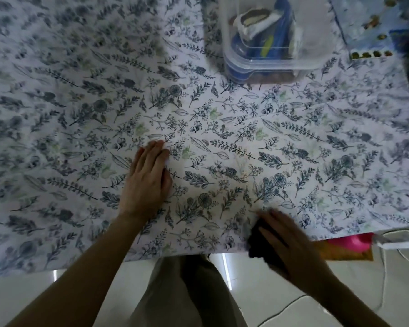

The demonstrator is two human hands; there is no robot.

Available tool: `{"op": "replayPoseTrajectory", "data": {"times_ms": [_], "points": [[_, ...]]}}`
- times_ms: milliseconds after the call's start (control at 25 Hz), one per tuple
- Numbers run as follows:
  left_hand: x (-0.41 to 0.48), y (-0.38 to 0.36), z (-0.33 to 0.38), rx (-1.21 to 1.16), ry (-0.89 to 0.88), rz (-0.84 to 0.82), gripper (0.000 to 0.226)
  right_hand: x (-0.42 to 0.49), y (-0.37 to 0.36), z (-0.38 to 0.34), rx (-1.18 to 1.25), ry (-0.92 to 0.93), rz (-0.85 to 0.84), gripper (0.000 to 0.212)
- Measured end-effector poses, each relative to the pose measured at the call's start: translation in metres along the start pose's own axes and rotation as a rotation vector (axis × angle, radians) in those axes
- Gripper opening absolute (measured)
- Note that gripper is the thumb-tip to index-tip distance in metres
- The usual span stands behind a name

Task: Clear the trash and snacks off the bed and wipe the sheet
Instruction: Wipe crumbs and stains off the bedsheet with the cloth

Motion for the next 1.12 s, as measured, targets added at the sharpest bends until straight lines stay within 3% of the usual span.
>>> {"op": "replayPoseTrajectory", "data": {"times_ms": [120, 280, 400, 520, 680, 800, 1000, 1120], "points": [[0.0, -0.001, 0.001, -0.003, -0.009, -0.006, 0.047, 0.008, 0.025, 0.051, 0.069, -0.331, 0.069, 0.066], [0.001, 0.001, -0.001, -0.043, -0.01, -0.005, 0.045, 0.086, 0.032, 0.074, 0.034, -0.755, 0.316, 0.065], [0.002, 0.002, -0.005, -0.202, 0.026, 0.005, 0.04, 0.157, 0.016, 0.039, 0.038, -0.711, 0.346, 0.062], [0.006, 0.007, -0.016, -0.414, 0.1, 0.005, 0.036, 0.17, -0.011, -0.028, 0.041, -0.504, 0.213, 0.072], [0.034, 0.006, -0.046, -0.296, -0.012, 0.021, 0.034, 0.114, -0.009, -0.03, -0.025, -0.261, 0.046, 0.076], [0.05, 0.001, -0.056, -0.17, 0.029, -0.021, 0.045, 0.096, 0.016, 0.006, -0.021, -0.507, 0.032, 0.078], [0.045, -0.002, -0.058, -0.155, 0.035, -0.065, 0.051, 0.164, 0.024, 0.062, 0.015, -0.96, 0.261, 0.062], [0.046, -0.002, -0.058, -0.138, 0.03, -0.063, 0.051, 0.226, 0.011, 0.045, 0.001, -0.883, 0.35, 0.06]]}}
Point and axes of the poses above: each hand's wrist, its own x-axis towards the middle knuckle, its own y-axis out of the back of the hand, z = x × y, the point moved 2 cm from there along x, towards the middle knuckle, and after that the axes turned 14 degrees about z, right-handed, at the moved point
